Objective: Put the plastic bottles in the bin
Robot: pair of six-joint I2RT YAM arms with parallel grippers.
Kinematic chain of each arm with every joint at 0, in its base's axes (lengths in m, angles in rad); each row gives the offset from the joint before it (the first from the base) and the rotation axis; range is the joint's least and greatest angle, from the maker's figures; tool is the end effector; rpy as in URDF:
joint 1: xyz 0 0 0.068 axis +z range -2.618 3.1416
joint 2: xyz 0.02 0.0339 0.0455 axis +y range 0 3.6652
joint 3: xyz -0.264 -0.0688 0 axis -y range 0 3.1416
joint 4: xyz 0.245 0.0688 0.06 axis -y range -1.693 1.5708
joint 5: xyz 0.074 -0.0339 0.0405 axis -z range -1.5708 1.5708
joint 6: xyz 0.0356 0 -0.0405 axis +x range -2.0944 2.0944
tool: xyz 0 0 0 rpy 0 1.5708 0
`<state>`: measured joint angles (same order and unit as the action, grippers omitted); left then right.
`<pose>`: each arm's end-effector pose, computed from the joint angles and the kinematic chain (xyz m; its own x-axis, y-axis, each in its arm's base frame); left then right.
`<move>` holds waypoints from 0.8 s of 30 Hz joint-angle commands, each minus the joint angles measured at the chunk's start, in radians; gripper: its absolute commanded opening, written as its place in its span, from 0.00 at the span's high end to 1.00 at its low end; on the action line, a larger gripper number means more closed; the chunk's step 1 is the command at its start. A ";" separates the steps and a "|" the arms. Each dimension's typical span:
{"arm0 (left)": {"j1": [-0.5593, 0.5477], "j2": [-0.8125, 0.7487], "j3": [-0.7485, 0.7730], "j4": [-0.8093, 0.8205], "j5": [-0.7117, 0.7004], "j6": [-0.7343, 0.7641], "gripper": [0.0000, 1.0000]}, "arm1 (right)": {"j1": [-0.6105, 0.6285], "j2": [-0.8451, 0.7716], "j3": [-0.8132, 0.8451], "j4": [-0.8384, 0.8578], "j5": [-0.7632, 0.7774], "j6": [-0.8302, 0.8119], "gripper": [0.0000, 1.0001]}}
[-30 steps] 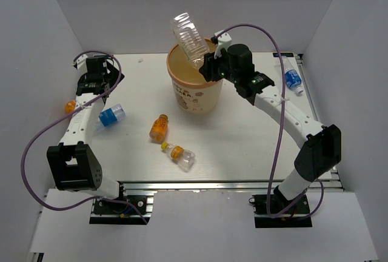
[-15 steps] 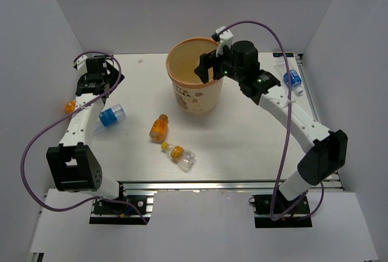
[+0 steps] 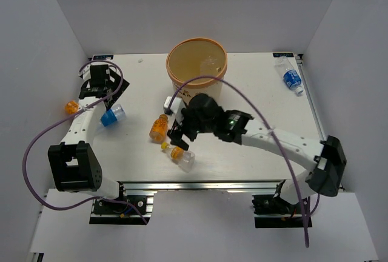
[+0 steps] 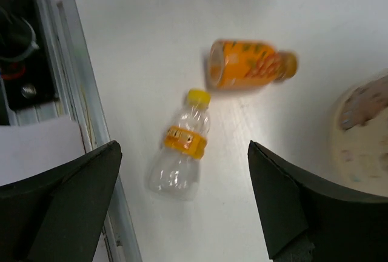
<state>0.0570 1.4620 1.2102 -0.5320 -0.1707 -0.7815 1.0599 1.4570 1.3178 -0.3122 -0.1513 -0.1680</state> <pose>0.3199 0.0243 0.2960 -0.3762 -0.7167 -0.5872 -0.6216 0.6652 -0.4137 0.1612 0.2985 0.3536 -0.0550 -0.4362 -0.8982 -0.9512 0.2963 -0.0856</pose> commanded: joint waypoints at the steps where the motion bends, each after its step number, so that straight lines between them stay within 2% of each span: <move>1: 0.003 -0.067 -0.050 -0.025 0.023 -0.035 0.02 | 0.041 0.058 -0.055 -0.005 0.139 0.013 0.11; 6: 0.003 -0.103 -0.087 -0.052 0.011 -0.047 0.02 | 0.060 0.141 -0.129 0.137 0.062 0.061 0.11; 9: 0.003 -0.123 -0.115 -0.043 0.028 -0.053 0.02 | 0.060 0.199 -0.143 0.194 0.085 0.078 0.11; 15: 0.001 -0.140 -0.149 -0.051 0.027 -0.053 0.02 | 0.060 0.299 -0.163 0.205 0.131 0.123 0.11; 20: 0.003 -0.150 -0.162 -0.052 0.027 -0.048 0.02 | 0.060 0.322 -0.255 0.206 0.183 0.202 0.12; 21: 0.001 -0.152 -0.167 -0.049 0.031 -0.048 0.02 | 0.060 0.322 -0.265 0.190 0.191 0.214 0.14; 24: 0.000 -0.154 -0.181 -0.039 0.042 -0.050 0.02 | 0.060 0.290 -0.287 0.164 0.219 0.226 0.31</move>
<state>0.0570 1.3506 1.0451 -0.5747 -0.1444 -0.8280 1.1152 1.7794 1.0374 -0.1417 0.0212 0.0181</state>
